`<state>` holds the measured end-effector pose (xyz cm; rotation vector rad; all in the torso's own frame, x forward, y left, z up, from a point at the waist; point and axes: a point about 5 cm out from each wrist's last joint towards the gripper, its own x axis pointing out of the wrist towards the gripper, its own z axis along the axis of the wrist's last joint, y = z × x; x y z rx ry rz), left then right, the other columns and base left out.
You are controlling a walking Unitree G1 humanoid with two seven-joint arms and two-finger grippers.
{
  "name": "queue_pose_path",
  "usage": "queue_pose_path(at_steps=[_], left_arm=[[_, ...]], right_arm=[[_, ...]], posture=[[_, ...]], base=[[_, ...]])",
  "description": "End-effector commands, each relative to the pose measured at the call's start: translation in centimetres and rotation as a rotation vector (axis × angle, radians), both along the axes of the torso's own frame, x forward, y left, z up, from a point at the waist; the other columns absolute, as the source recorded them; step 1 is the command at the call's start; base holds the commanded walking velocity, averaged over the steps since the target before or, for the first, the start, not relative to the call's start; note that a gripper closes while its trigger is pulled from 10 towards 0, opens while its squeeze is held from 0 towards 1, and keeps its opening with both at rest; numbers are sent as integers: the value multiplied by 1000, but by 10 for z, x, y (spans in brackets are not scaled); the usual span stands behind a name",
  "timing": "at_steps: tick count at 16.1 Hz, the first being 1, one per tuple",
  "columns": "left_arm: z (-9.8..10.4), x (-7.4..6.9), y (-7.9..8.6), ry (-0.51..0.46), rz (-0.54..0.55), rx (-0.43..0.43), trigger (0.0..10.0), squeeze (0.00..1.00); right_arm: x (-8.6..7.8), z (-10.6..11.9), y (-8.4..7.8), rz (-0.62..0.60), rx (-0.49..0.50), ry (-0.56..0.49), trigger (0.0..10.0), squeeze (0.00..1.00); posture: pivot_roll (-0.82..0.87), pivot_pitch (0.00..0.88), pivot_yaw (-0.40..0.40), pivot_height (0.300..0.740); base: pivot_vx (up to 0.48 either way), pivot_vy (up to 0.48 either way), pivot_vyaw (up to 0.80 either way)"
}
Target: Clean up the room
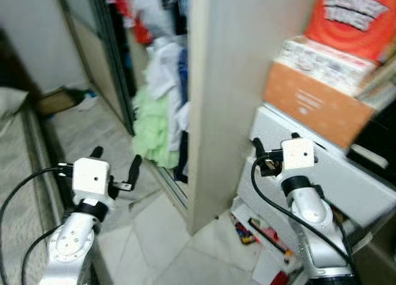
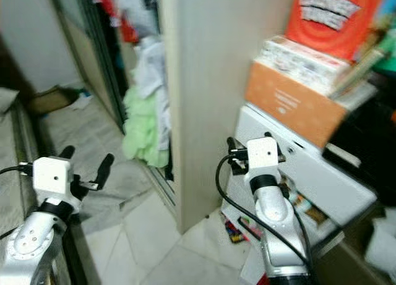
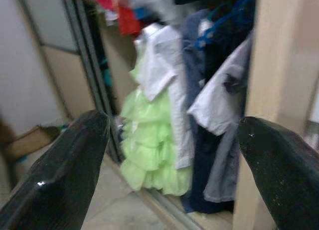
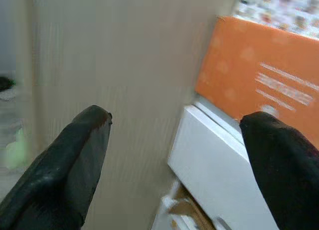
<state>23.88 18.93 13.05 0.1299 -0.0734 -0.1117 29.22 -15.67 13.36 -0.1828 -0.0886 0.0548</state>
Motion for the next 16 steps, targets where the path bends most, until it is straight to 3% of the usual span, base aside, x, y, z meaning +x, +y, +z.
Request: queue_pose_path(at_steps=[1,6,16], left_arm=[[4,1,-2,-14,-11,-2,10000,0],[3,2,-4,-13,-20,-3,10000,0],[3,2,-6,-13,-24,-5,10000,0]], right_arm=[[2,3,1,10,0,-6,10000,0],[3,3,2,17,-7,-8,10000,0],[4,1,3,28,-10,-5,10000,0]], posture=[[-14,24,-37,740],[-10,14,-45,740],[-9,14,-48,740]], base=[[0,0,431],[0,0,474],[0,0,800]])
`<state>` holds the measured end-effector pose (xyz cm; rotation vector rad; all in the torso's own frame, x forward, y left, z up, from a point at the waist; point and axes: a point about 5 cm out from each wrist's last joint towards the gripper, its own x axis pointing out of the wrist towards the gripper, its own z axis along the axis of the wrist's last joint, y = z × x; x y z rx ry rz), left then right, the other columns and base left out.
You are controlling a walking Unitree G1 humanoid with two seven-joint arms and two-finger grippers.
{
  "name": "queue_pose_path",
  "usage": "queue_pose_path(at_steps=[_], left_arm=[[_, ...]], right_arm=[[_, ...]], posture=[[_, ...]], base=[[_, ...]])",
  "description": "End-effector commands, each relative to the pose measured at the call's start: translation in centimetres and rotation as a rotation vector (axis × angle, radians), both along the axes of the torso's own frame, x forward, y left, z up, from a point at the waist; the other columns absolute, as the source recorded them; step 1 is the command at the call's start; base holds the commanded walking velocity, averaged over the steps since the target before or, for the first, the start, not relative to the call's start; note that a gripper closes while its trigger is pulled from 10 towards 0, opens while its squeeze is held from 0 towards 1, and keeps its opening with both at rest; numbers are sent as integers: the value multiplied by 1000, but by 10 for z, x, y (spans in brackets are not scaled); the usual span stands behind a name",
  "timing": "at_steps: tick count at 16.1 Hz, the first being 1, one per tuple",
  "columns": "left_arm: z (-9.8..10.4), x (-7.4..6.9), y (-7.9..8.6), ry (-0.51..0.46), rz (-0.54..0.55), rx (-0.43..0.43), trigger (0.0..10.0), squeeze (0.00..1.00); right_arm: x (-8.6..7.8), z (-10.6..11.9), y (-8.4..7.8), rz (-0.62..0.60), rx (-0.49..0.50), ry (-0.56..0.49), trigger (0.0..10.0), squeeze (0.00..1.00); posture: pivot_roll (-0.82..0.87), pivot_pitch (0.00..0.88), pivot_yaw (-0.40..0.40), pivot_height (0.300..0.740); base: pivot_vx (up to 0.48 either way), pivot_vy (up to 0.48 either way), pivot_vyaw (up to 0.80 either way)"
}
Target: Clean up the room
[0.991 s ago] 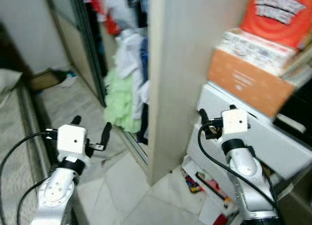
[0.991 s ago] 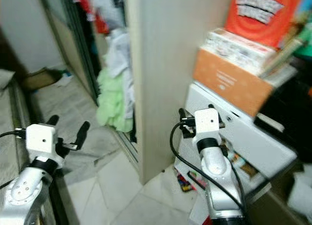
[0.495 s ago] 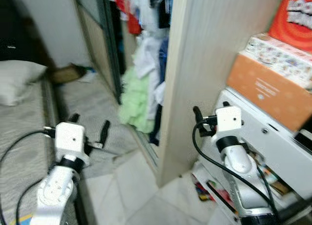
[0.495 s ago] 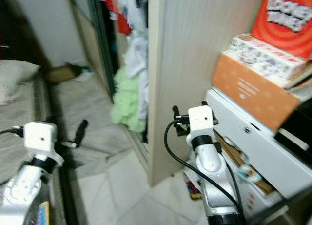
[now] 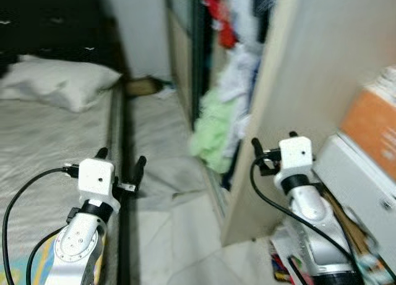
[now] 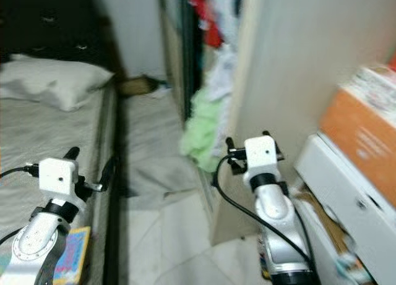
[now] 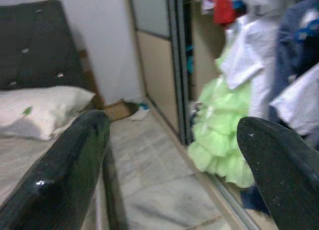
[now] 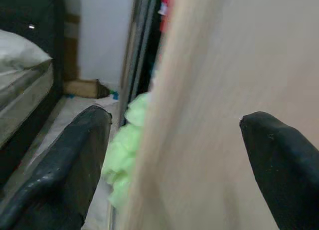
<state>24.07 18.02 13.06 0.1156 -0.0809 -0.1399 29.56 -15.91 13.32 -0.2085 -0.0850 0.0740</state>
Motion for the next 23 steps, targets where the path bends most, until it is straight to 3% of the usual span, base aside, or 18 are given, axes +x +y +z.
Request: queue_pose_path(at_steps=[1,23], left_arm=[[3,0,3,-8,5,9,10000,0],[6,6,-2,-21,-17,5,10000,0]], right_arm=[[1,2,5,10,17,-9,10000,0],[9,2,7,10,21,-17,10000,0]], posture=[[-9,14,-48,740],[-7,22,-45,740]], base=[[0,0,800],[0,0,800]])
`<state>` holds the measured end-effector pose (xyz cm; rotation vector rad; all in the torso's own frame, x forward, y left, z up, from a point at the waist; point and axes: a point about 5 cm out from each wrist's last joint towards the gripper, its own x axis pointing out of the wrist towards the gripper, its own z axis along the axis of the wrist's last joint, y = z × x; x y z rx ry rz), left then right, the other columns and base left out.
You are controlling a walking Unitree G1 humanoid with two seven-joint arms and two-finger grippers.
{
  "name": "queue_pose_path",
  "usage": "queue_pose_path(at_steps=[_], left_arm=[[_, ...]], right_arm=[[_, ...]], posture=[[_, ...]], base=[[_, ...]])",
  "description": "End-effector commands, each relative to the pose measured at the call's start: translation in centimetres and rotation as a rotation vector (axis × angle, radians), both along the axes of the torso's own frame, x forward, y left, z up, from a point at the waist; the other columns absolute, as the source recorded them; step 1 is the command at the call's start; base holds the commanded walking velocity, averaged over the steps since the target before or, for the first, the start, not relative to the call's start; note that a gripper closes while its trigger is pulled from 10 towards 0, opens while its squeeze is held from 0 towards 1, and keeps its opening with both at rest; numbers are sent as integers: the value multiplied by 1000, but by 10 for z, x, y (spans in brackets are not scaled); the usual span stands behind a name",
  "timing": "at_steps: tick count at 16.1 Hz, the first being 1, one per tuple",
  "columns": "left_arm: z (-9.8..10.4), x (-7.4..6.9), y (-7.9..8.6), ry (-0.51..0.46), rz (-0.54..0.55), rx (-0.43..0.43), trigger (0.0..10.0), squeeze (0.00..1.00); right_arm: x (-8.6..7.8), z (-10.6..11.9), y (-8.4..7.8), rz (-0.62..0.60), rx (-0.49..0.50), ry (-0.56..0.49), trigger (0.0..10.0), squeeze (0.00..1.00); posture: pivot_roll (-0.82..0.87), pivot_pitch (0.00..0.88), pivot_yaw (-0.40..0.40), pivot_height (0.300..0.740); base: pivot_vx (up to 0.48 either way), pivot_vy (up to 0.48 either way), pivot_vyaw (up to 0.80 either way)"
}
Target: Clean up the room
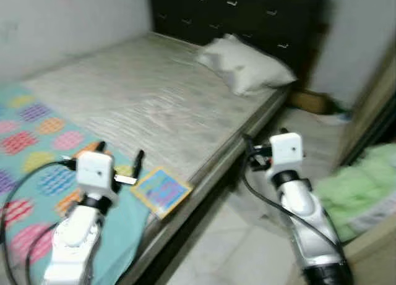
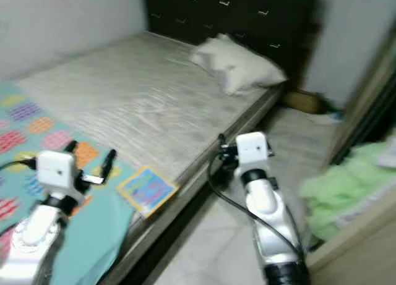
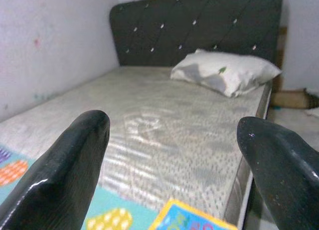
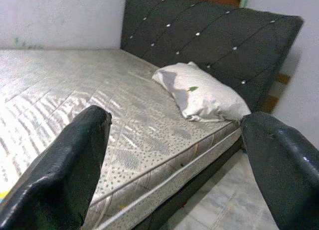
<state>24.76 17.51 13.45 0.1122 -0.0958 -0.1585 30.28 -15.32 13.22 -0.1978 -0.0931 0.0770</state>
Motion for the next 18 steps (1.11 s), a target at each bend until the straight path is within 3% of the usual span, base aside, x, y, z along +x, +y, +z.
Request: queue_pose_path(at_steps=[1,18], left_arm=[[3,0,2,-8,0,8,10000,0],[5,5,-3,-22,-23,11,10000,0]], right_arm=[[2,3,2,8,11,-10,10000,0],[5,3,7,36,18,-15,10000,0]], posture=[[-7,22,-45,740],[-5,1,-48,740]], base=[[0,0,800],[0,0,800]])
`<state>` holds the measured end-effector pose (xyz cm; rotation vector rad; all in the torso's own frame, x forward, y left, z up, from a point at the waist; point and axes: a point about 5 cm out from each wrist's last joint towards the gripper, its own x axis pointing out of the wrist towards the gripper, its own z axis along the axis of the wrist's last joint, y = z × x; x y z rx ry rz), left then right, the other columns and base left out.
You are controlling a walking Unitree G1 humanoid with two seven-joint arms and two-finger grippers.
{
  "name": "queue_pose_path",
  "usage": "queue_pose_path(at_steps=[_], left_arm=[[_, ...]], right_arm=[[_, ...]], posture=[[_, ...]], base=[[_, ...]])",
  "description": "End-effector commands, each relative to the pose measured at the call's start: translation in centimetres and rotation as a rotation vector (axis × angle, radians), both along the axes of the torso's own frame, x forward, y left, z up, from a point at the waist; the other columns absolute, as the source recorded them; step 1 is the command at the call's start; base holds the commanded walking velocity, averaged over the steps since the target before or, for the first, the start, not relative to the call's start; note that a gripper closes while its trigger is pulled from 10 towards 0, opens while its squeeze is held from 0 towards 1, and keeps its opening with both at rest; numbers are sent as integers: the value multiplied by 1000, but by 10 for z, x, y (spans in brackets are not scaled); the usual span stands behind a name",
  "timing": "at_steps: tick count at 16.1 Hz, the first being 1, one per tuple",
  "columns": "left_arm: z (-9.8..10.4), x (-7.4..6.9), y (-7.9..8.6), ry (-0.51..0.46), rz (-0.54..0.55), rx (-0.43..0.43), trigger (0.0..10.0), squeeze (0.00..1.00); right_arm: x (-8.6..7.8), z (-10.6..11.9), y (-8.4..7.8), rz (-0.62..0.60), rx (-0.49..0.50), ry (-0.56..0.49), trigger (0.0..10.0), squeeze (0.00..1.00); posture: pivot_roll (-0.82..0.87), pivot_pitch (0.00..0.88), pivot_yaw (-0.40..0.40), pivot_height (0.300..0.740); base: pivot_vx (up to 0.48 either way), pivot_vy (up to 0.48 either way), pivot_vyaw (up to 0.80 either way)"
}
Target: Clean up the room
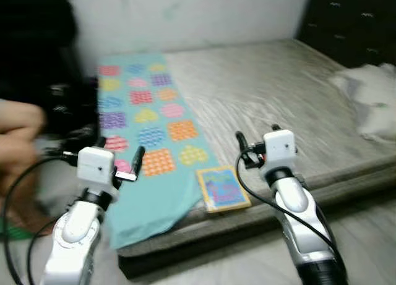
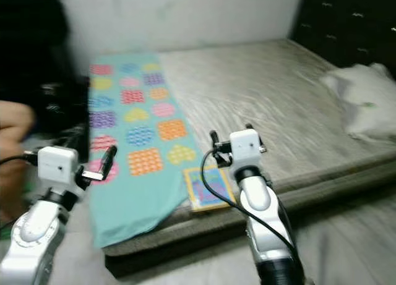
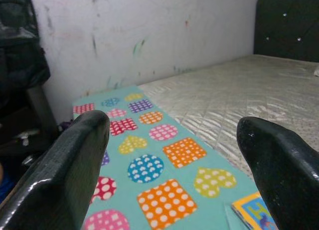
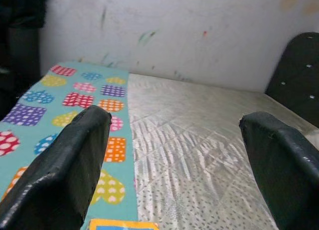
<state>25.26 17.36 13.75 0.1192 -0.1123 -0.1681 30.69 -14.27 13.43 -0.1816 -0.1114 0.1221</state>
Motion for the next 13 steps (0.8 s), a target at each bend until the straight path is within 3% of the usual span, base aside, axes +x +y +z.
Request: queue_pose_path(at_steps=[1,7,10,13], left_arm=[[2,0,-2,-6,-13,5,10000,0],[2,1,-3,-12,-17,9,10000,0],[3,-1,-7,-17,-70,-20,10000,0],[4,0,-8,-18,-77,-25,10000,0]], right_arm=[[1,1,-4,-11,4,-1,10000,0],[2,1,-4,-18,10,-5,10000,0],[1,1,-4,-23,19,-7,10000,0],[2,7,-3,-23,26,-30,10000,0]], posture=[[-5,1,-48,740],[-9,8,-45,740],[-10,9,-44,740],[-10,9,-44,740]], base=[[0,0,800],[0,0,800],[0,0,0],[277,0,0]])
